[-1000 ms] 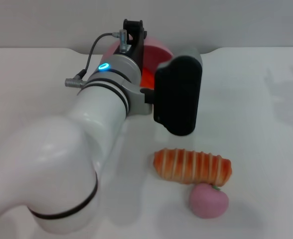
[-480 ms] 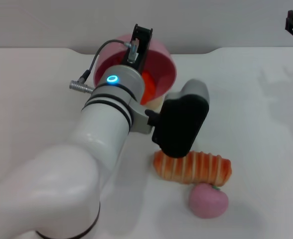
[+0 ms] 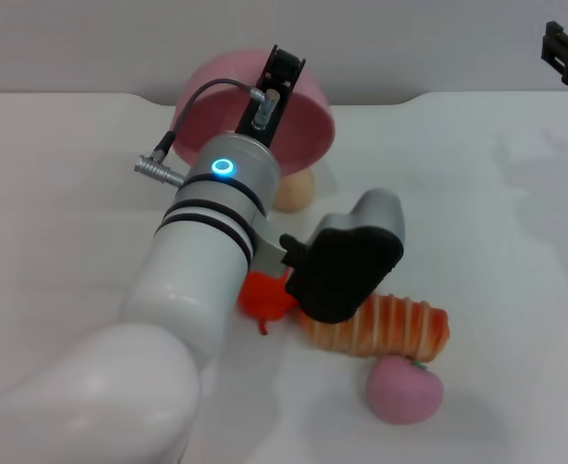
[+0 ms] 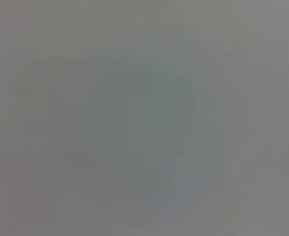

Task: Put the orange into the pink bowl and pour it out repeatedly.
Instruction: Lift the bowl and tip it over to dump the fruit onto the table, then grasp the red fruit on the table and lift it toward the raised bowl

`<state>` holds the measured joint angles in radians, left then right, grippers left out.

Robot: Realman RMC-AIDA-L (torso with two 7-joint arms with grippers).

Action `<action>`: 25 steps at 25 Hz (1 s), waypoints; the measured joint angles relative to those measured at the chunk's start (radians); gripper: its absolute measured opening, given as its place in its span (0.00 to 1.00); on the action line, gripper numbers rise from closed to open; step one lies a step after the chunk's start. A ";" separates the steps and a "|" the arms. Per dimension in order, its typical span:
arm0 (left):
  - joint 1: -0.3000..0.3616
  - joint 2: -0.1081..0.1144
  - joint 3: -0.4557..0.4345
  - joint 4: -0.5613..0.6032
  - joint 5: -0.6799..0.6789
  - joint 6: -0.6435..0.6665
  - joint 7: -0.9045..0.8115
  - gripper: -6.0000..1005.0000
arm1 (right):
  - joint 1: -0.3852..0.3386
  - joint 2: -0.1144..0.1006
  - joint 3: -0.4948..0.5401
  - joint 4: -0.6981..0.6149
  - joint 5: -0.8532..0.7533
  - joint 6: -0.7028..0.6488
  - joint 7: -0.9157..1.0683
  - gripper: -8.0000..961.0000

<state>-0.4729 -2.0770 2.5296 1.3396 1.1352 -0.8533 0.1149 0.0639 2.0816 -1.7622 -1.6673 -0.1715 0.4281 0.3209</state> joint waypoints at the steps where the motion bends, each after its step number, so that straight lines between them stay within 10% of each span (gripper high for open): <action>1: 0.000 0.000 -0.003 0.002 0.001 0.000 -0.014 0.04 | 0.000 0.000 -0.002 0.000 0.000 0.000 0.000 0.68; 9: -0.072 -0.002 -0.267 0.226 -0.346 -0.223 -0.439 0.04 | 0.026 -0.002 -0.042 -0.022 0.023 0.101 -0.001 0.68; 15: -0.113 0.015 -0.769 0.301 -0.971 -0.453 -0.317 0.04 | 0.162 -0.010 -0.085 -0.038 0.149 0.347 -0.022 0.68; 25: -0.053 0.018 -1.000 0.220 -1.022 -0.468 -0.247 0.04 | 0.420 -0.009 -0.054 0.236 0.630 0.492 -0.258 0.68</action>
<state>-0.5260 -2.0591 1.5298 1.5598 0.1134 -1.3216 -0.1321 0.4838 2.0729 -1.8158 -1.4308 0.4583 0.9203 0.0624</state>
